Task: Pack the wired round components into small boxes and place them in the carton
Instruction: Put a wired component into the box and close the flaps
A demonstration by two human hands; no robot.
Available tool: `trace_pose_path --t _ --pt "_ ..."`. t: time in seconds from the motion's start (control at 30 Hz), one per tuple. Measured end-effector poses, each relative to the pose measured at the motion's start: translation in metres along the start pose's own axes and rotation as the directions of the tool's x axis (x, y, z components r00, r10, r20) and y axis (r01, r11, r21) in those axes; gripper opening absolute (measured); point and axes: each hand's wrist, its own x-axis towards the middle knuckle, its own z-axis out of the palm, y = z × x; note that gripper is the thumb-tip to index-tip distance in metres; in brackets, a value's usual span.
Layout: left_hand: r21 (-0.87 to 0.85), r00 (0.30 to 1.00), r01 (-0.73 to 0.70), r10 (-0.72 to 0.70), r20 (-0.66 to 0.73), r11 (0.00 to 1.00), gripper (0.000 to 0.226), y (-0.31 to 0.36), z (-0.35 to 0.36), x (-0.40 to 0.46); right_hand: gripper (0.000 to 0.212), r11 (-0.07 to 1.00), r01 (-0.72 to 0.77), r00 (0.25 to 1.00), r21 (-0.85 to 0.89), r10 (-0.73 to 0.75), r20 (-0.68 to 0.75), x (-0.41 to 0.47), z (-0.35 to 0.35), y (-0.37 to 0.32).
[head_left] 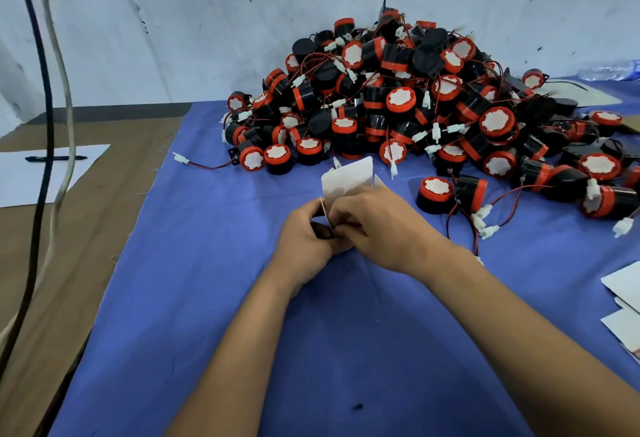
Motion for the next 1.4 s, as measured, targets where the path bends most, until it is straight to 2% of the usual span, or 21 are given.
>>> trace_pose_path --t 0.17,0.23,0.27,0.3,0.37,0.4,0.43,0.47,0.5,0.53,0.6,0.7,0.8,0.9,1.03,1.1,1.17,1.23,1.27,1.33,1.4 --pt "-0.03 1.0 0.017 -0.017 -0.003 0.999 0.045 0.003 0.001 -0.001 0.001 0.996 0.08 0.997 0.05 -0.079 -0.025 -0.013 0.006 0.01" --pt "-0.021 1.0 0.007 -0.007 -0.002 1.0 0.045 0.003 -0.002 -0.001 0.006 0.988 0.101 0.978 0.114 -0.078 -0.193 -0.02 0.013 0.014" --pt "-0.009 1.0 0.006 -0.006 -0.001 1.0 0.047 0.002 -0.004 0.0 0.005 0.989 0.105 0.937 0.103 -0.064 -0.344 -0.023 0.017 0.016" --pt "0.006 1.0 0.011 -0.011 -0.001 1.0 0.051 0.001 -0.007 0.0 0.003 0.994 0.074 0.863 0.08 -0.023 -0.504 -0.026 0.021 0.02" --pt "0.018 0.999 0.031 -0.031 0.01 0.999 0.056 0.0 -0.011 0.001 0.005 0.979 -0.128 0.665 0.16 0.205 -0.719 -0.028 0.028 0.027" --pt "0.019 0.999 0.039 -0.039 0.018 0.999 0.057 0.001 -0.012 0.001 0.009 0.932 -0.215 0.59 0.291 0.362 -0.722 -0.027 0.031 0.031" --pt "0.021 0.999 0.042 -0.042 0.025 0.999 0.058 0.0 -0.013 0.001 0.011 0.85 -0.246 0.577 0.466 0.515 -0.634 -0.025 0.033 0.034" --pt "0.022 0.999 0.04 -0.041 0.035 0.999 0.058 0.0 -0.013 0.001 0.013 0.727 -0.241 0.62 0.643 0.625 -0.475 -0.023 0.036 0.036" --pt "0.016 0.998 0.039 -0.04 0.053 0.999 0.058 0.0 -0.015 0.001 0.015 0.604 -0.238 0.683 0.761 0.661 -0.311 -0.022 0.041 0.037" --pt "-0.01 0.996 0.042 -0.041 0.078 0.999 0.057 -0.001 -0.016 0.0 0.016 0.541 -0.242 0.745 0.806 0.635 -0.203 -0.021 0.044 0.037" --pt "-0.124 0.987 0.075 -0.056 0.148 0.989 0.054 0.0 -0.019 -0.001 0.012 0.568 -0.25 0.829 0.784 0.543 -0.129 -0.021 0.046 0.04" --pt "-0.343 0.972 0.168 -0.098 0.213 0.924 0.049 0.002 -0.019 0.001 0.013 0.571 -0.245 0.847 0.784 0.519 -0.113 -0.021 0.047 0.044" --pt "-0.458 0.97 0.239 -0.19 0.15 0.856 0.031 0.002 -0.016 0.003 0.022 0.565 -0.193 0.858 0.802 0.493 -0.141 -0.022 0.046 0.042" --pt "-0.366 0.976 0.213 -0.217 0.032 0.906 0.023 0.001 -0.008 0.003 0.029 0.548 -0.119 0.9 0.828 0.412 -0.143 -0.024 0.045 0.038" --pt "-0.209 0.975 0.136 -0.168 -0.146 0.968 0.025 -0.006 0.001 0.005 0.026 0.636 -0.154 0.941 0.756 0.329 -0.084 -0.028 0.039 0.04" --pt "-0.165 0.964 0.094 -0.131 -0.231 0.982 0.032 -0.008 0.001 0.006 0.029 0.611 -0.148 0.97 0.778 0.243 -0.006 -0.033 0.034 0.04" --pt "-0.158 0.96 0.063 -0.103 -0.26 0.985 0.044 -0.006 0.001 0.003 0.032 0.56 -0.149 0.975 0.815 0.223 0.025 -0.034 0.031 0.039" --pt "-0.208 0.973 0.082 -0.124 -0.196 0.975 0.042 -0.007 -0.002 0.001 0.031 0.506 -0.158 0.952 0.848 0.307 -0.006 -0.03 0.033 0.036" --pt "-0.25 0.984 0.108 -0.14 -0.114 0.962 0.036 -0.008 -0.006 0.002 0.026 0.496 -0.161 0.935 0.853 0.354 -0.029 -0.029 0.036 0.035" --pt "-0.348 0.984 0.177 -0.164 0.066 0.921 0.029 -0.011 -0.021 0.003 0.01 0.547 -0.171 0.916 0.819 0.394 -0.071 -0.026 0.043 0.039" --pt "-0.389 0.975 0.206 -0.153 0.163 0.898 0.029 -0.011 -0.032 0.001 0.007 0.595 -0.179 0.925 0.784 0.372 -0.071 -0.027 0.047 0.043"
